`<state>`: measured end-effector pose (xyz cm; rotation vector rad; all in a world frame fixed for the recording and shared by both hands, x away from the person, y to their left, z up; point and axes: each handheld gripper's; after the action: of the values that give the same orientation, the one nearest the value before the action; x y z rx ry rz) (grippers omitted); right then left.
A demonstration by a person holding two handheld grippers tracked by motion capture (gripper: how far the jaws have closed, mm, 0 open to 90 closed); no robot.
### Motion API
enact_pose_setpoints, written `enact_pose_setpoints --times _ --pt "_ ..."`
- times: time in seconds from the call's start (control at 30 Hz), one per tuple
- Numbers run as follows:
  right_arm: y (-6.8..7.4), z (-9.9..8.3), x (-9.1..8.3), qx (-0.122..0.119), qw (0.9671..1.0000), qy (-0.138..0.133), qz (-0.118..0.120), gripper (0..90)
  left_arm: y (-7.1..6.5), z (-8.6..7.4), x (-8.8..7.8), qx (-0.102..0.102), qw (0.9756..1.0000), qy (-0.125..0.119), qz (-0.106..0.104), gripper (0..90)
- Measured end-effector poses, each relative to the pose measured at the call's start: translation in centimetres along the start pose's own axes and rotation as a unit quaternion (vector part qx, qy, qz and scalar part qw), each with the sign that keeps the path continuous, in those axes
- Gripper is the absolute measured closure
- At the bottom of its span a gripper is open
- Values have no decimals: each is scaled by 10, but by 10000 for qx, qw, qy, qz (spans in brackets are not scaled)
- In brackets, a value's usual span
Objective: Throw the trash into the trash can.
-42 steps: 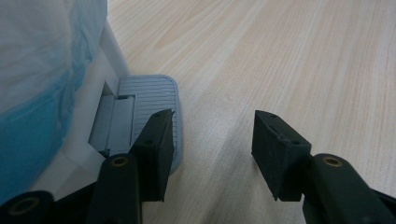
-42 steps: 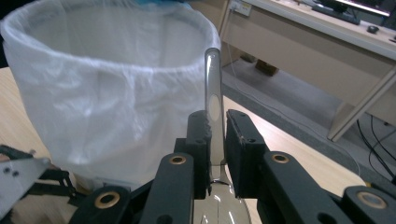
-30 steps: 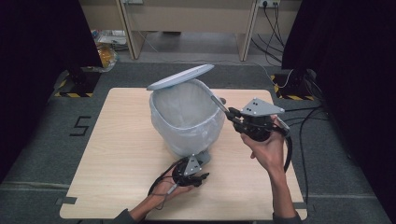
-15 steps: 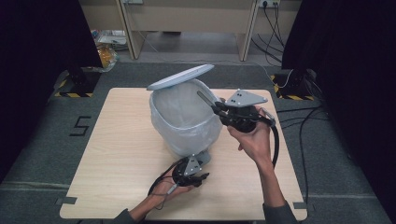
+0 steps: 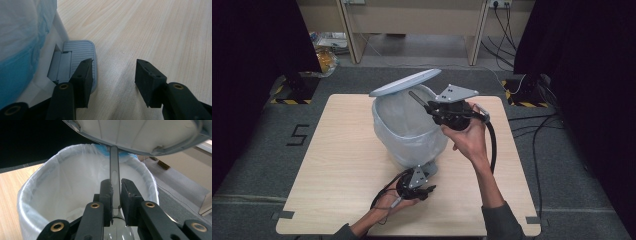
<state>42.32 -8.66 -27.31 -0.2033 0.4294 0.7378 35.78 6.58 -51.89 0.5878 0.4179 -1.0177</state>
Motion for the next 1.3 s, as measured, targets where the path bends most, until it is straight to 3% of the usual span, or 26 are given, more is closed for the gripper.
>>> enact_pose_setpoints --times 0.3,0.77,0.93,1.3 --pt "3 9 16 -22 10000 23 47 796 0 0 0 2 10000 0 -7 481" --pt "4 7 31 62 9999 26 94 795 0 0 0 4 10000 2 -12 481" --pt "5 7 31 137 9999 -14 77 696 0 0 0 9 10000 -1 -9 481" --pt "1 0 21 342 9994 -105 18 580 0 0 0 20 10000 3 -8 481"
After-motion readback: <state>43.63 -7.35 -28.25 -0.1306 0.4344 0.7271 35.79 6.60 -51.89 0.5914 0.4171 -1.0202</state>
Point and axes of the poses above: each handheld gripper's, and its own axes: x roughly forward along the jaws, z roughly out of its top, y roughly to its left, and after that the axes turned 12 degrees about x, right-handed
